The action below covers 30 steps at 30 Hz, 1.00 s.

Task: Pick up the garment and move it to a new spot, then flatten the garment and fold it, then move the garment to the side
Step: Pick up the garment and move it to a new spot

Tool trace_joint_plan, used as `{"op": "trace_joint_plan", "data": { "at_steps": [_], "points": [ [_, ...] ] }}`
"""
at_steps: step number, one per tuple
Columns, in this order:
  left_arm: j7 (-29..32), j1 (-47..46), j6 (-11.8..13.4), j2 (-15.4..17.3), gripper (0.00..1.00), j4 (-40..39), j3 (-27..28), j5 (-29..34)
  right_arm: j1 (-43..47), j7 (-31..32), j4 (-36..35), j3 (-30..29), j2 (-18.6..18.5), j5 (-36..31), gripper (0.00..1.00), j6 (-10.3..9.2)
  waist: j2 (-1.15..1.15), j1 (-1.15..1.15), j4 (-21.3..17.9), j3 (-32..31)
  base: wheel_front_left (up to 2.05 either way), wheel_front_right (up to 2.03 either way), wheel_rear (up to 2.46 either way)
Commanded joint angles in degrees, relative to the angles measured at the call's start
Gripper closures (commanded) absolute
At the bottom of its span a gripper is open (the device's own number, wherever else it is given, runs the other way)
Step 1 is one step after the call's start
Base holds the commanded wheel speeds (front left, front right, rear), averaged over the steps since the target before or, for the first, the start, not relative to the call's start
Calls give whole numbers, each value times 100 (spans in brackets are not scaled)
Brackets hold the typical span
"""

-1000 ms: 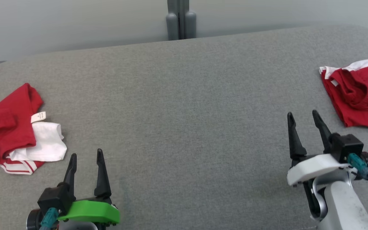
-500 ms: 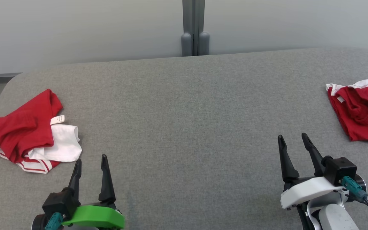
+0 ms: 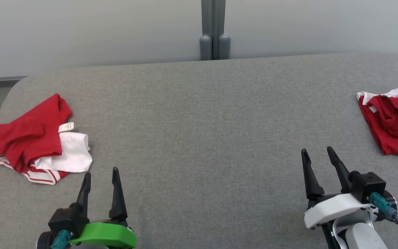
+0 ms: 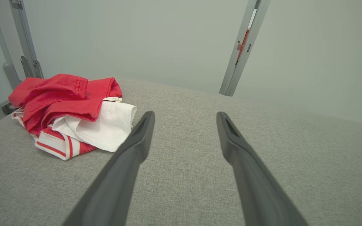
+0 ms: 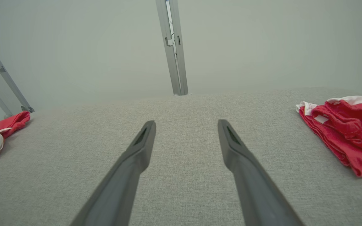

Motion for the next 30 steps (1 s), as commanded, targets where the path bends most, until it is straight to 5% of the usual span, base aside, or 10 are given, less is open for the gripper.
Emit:
{"op": "trace_joint_plan", "data": {
  "at_steps": [1, 18, 30],
  "points": [
    [-17, -23, 37, 8, 0, -13, 1, -21, 70, -16, -19, -23, -15, -46, 0, -9, 0, 0, 149, 15, 0, 0, 0],
    [-11, -14, -61, 11, 0, 4, 268, 229, 82, -16, -88, 26, -15, -57, 0, -9, 0, 0, 2228, -73, 0, 0, 0],
    [-10, 105, -40, 10, 0, -41, 323, 207, -60, -16, -32, 167, -18, -145, 0, -9, 0, 0, 2683, -3, 0, 0, 0]
  ]
}}
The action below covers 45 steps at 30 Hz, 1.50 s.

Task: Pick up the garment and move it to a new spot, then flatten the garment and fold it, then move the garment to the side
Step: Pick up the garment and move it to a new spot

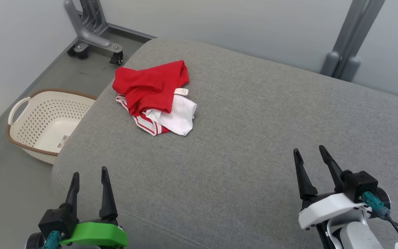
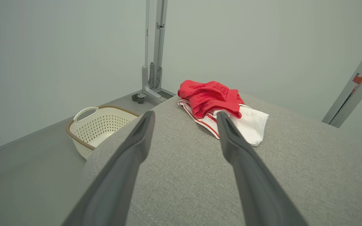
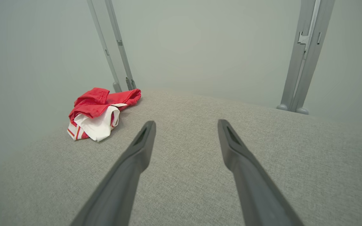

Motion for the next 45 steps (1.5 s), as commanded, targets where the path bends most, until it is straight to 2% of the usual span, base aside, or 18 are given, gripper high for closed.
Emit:
{"op": "trace_joint_plan", "data": {
  "at_steps": [1, 6, 10, 16, 19, 24, 27, 30, 33, 41, 42, 43, 44, 45],
  "points": [
    [-1, 113, 10, 14, 0, -27, 28, 9, -60, -16, 5, 25, -22, -52, 0, -9, 0, 0, 64, 48, 0, 0, 0],
    [0, -42, 64, 27, 0, -113, 230, -40, -183, -16, -138, -13, -25, -105, 0, -9, 0, 0, -148, 208, 0, 0, 0],
    [0, -434, 17, 172, 0, -277, 478, 55, -290, -16, -229, -104, -26, -251, 0, -9, 0, 0, -395, 486, 0, 0, 0],
    [382, -1595, -161, 642, 0, -125, 496, 144, -575, 66, -396, -291, -23, -522, 0, -9, 0, 0, -773, 1095, 0, 0, 0],
    [1002, -2288, -284, 840, 0, 235, 345, 182, -720, 149, -520, -387, -27, -656, 0, -9, 0, 0, -902, 1453, 0, 0, 0],
    [1655, -3451, -469, 907, 0, 1083, 228, 14, -930, 296, -722, -399, -22, -844, 0, -9, 0, 0, -1048, 1956, 0, 0, 0],
    [1990, -4006, -484, 912, 0, 1799, 196, -54, -1030, 368, -806, -332, -24, -780, 0, -9, 0, 0, -1141, 2190, 0, 0, 0],
    [2150, -4287, -484, 950, 0, 2427, 128, -17, -1076, 399, -884, -282, -23, -808, 0, -9, 0, 0, -1221, 2373, 0, 0, 0],
    [2368, -4459, -595, 928, 0, 3025, 75, -118, -1132, 423, -949, -278, -23, -860, 0, -9, 0, 0, -1290, 2525, 0, 0, 0],
    [2431, -4697, -740, 884, 0, 3878, 26, -259, -1160, 385, -965, -355, -22, -915, 0, -9, 0, 0, -1350, 2573, 0, 0, 0],
    [2406, -4710, -750, 887, 18, 3936, 20, -264, -1167, 377, -952, -355, -22, -903, 0, -9, 0, 0, -1354, 2552, 0, 0, 0],
    [2373, -4727, -759, 890, 43, 4016, 18, -281, -1166, 374, -936, -347, -21, -883, 0, -9, 0, 0, -1359, 2529, 0, 0, 0],
    [2344, -4733, -768, 887, 75, 4084, 18, -300, -1170, 359, -923, -334, -21, -858, 0, -9, 0, 0, -1365, 2503, 0, 0, 0],
    [2314, -4733, -779, 880, 99, 4142, 18, -309, -1175, 336, -904, -323, -21, -850, 0, -9, 0, 0, -1371, 2474, 0, 0, 0]
  ]
}}
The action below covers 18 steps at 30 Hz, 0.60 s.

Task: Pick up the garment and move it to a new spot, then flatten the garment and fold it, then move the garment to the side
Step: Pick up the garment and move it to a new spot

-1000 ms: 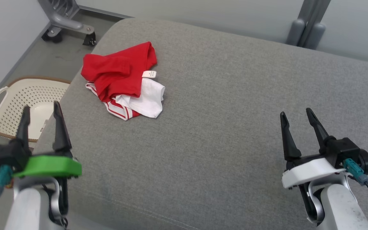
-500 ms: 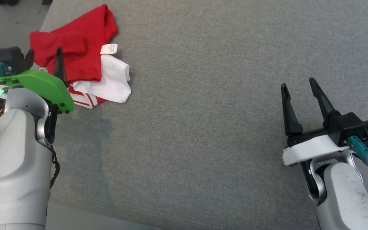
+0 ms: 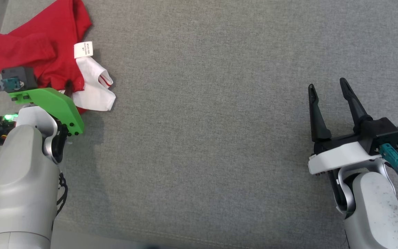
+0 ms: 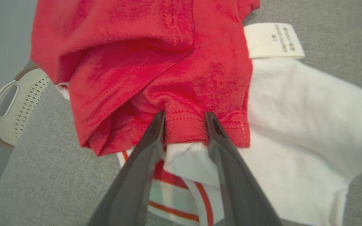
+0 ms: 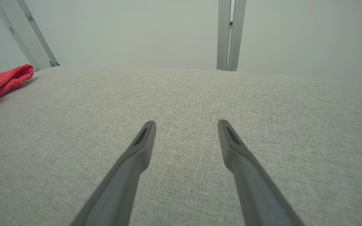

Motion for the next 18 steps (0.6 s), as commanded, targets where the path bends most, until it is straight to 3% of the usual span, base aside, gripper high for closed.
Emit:
{"op": "trace_joint_plan", "data": {
  "at_steps": [1, 10, 18],
  "points": [
    [-63, -64, -30, 1, 100, 93, 5, -27, -82, -55, 40, 14, -21, 34, 0, -9, 0, 0, -20, -76, 0, 0, 0],
    [-895, -244, -51, 172, 100, 161, -26, 59, 32, -234, 331, -45, -19, 233, 0, -9, 0, 0, -205, -608, 0, 0, 0],
    [-1382, -555, -131, 155, 100, -242, -294, 213, 251, -370, 697, -118, -18, 591, 0, -9, 0, 0, -654, -1416, 0, 0, 0]
  ]
}}
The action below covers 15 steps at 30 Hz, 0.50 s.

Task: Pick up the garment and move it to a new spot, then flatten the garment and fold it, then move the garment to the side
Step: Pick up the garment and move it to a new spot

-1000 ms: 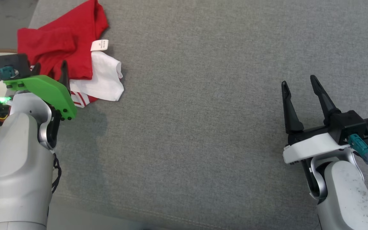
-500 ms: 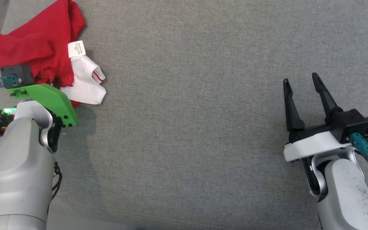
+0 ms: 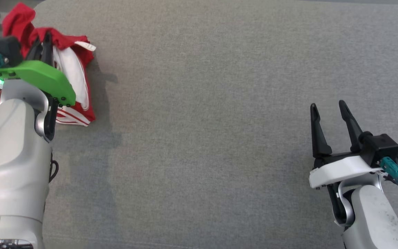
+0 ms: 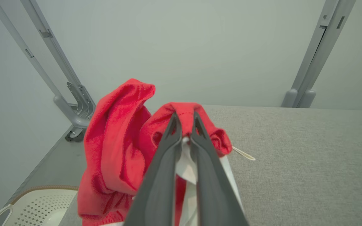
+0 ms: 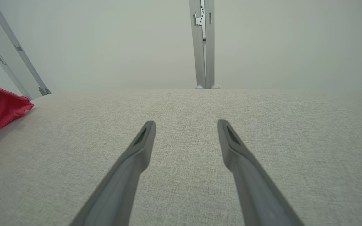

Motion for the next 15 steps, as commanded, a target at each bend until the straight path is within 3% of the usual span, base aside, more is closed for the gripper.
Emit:
{"op": "trace_joint_plan", "data": {
  "at_steps": [1, 8, 11, 15],
  "points": [
    [-37, -114, -30, -35, 100, -106, -65, 34, 106, -36, 58, 2, -15, 71, 0, -9, 0, 0, -439, -540, 0, 0, 0],
    [168, -383, -141, -409, 100, -955, -449, -93, 353, -50, 159, -45, -13, 337, 0, -9, 0, 0, -1153, -995, 0, 0, 0],
    [369, -482, -169, -717, 100, -1500, -492, -532, 463, -49, 133, -79, -14, 384, 0, -9, 0, 0, -1481, -1062, 0, 0, 0],
    [636, -473, -182, -889, 100, -2266, -614, -1037, 531, -50, 94, -170, -11, 310, 0, -8, 0, 0, -1821, -991, 0, 0, 0]
  ]
}}
